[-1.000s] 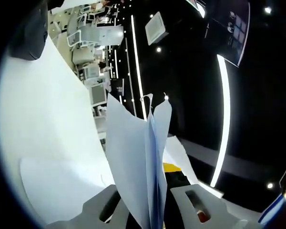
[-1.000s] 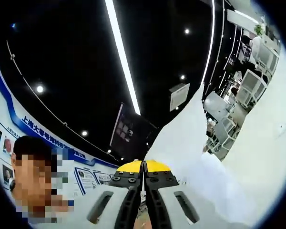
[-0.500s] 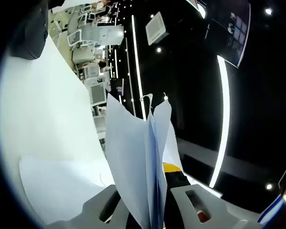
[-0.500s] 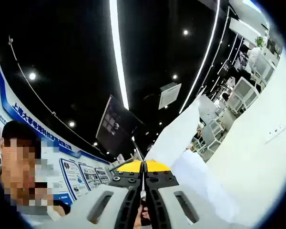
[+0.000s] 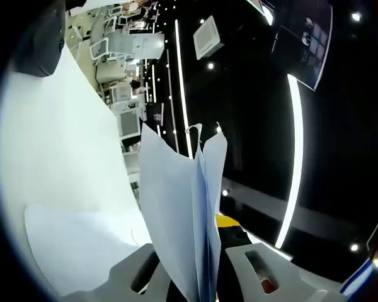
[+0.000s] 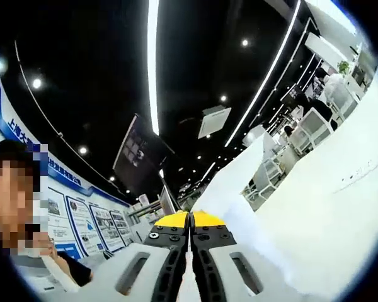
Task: Organize the stack of printing papers by aligning and flattening the scattered papers on the table
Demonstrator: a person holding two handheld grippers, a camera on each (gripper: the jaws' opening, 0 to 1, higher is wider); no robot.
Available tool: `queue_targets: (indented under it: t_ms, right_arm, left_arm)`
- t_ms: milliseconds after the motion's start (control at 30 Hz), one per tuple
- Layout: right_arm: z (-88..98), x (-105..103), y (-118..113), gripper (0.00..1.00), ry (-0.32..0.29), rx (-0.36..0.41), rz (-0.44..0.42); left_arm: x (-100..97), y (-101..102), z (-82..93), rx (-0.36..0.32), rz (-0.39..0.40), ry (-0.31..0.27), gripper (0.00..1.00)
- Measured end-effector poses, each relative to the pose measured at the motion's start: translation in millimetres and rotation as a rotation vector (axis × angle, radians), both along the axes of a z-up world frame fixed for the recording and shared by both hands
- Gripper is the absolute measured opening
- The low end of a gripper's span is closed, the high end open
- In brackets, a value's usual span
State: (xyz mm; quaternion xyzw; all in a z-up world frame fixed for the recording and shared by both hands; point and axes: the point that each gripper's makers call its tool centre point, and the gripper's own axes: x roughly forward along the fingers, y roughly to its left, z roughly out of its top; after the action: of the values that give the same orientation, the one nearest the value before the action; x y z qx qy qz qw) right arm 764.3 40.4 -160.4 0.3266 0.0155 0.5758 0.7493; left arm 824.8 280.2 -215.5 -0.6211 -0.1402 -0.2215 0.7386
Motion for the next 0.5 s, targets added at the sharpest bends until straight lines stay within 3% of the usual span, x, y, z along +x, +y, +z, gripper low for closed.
queue_targets:
  t_ms: [500]
  right_arm:
    - [-17.4,1,4,0.0,-0.027,-0.059,-0.022]
  left_arm:
    - [0.6,0,-0.5,-0.014,-0.007,0.002,0.06]
